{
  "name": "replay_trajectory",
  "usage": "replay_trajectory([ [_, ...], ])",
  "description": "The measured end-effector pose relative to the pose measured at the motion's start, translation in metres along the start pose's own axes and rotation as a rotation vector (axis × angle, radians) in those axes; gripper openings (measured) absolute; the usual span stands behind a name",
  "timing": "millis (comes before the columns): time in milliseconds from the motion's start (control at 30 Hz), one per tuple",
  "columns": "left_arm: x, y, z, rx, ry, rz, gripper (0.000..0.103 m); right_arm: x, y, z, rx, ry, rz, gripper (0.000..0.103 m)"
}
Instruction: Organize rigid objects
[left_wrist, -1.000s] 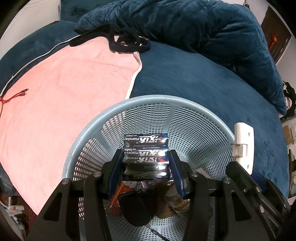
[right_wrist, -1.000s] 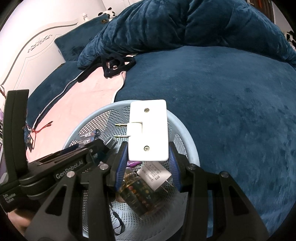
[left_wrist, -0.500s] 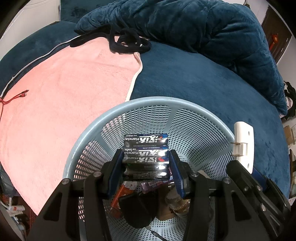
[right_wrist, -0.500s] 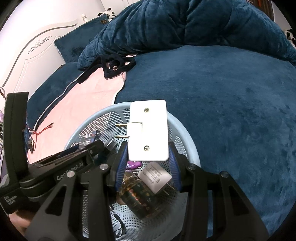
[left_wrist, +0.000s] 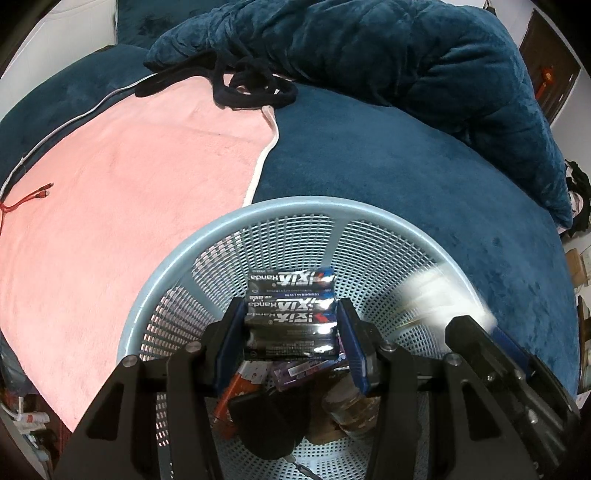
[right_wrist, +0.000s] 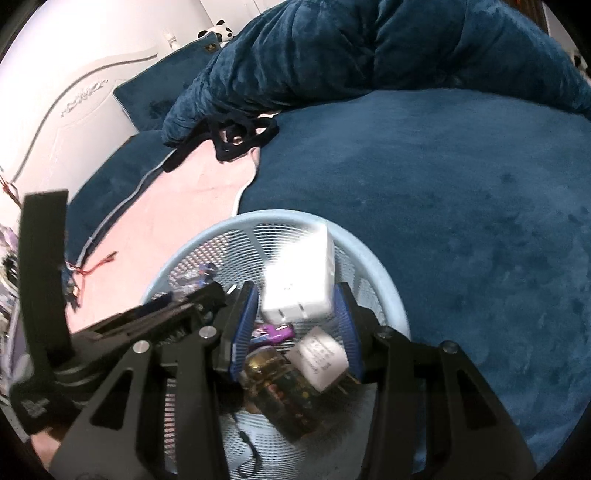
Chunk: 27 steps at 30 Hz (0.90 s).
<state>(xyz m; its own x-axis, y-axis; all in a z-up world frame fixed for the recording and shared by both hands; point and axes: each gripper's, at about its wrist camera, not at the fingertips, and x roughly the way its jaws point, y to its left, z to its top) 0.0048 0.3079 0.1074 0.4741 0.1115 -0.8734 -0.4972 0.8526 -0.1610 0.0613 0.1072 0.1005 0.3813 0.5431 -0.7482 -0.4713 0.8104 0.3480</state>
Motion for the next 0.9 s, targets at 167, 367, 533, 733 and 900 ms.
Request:
replay_trajectory([
  [167,-0.007,0.008,0.001,-0.024,-0.023,0.047,0.096,-0.005,-0.008,0.001,0.040,-0.009,-0.015,0.074],
  [367,-0.010,0.014,0.002,-0.027,-0.014,0.100,0.102,-0.005,-0.007,0.001,0.038,0.002,-0.045,0.094],
  [533,-0.011,0.017,-0.001,-0.030,-0.008,0.109,0.102,-0.006,-0.003,0.001,0.006,0.003,-0.074,0.099],
  [733,-0.013,0.016,-0.003,-0.025,-0.005,0.113,0.102,-0.006,-0.004,-0.002,-0.005,0.013,-0.092,0.100],
  [900,-0.016,0.015,-0.004,-0.023,-0.004,0.112,0.102,-0.006,-0.004,-0.003,-0.015,0.020,-0.102,0.100],
])
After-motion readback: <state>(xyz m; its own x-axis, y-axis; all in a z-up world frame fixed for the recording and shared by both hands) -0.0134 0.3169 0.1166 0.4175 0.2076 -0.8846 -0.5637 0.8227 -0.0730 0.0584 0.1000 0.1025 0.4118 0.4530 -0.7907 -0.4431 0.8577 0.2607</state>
